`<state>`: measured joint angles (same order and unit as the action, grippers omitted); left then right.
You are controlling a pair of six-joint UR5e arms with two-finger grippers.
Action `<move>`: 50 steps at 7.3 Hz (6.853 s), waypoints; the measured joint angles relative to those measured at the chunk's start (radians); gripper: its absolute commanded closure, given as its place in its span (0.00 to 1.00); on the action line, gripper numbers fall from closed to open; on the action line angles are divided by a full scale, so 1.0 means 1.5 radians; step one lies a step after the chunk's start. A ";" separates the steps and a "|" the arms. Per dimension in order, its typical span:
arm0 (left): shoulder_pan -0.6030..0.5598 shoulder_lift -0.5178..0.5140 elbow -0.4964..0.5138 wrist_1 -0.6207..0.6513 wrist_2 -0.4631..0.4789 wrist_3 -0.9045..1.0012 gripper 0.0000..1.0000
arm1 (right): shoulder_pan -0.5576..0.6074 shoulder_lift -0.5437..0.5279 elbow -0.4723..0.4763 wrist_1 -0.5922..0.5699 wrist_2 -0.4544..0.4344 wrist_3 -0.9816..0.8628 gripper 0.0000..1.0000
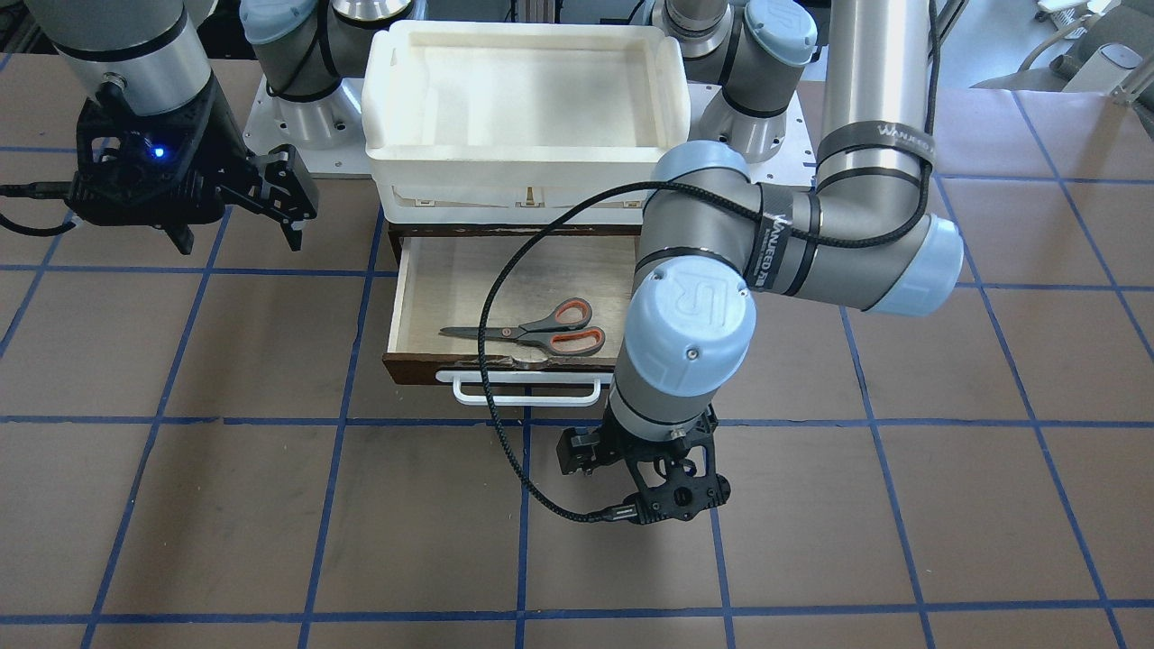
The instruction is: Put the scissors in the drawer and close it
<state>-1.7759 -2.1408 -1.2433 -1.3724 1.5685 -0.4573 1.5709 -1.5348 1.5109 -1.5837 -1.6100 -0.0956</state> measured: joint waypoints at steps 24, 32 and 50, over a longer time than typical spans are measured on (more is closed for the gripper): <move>-0.011 0.027 -0.047 -0.265 -0.065 -0.062 0.00 | -0.001 0.000 0.005 -0.001 -0.003 -0.010 0.00; -0.016 0.045 -0.079 -0.307 -0.067 -0.062 0.00 | -0.001 -0.004 0.012 -0.005 -0.003 -0.011 0.00; -0.018 0.105 -0.172 -0.348 -0.090 -0.063 0.00 | -0.009 -0.048 0.027 -0.026 -0.003 -0.004 0.00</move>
<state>-1.8024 -1.9829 -1.5011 -1.8951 1.4328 -0.5513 1.5575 -1.6066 1.5521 -1.6232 -1.6139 -0.1023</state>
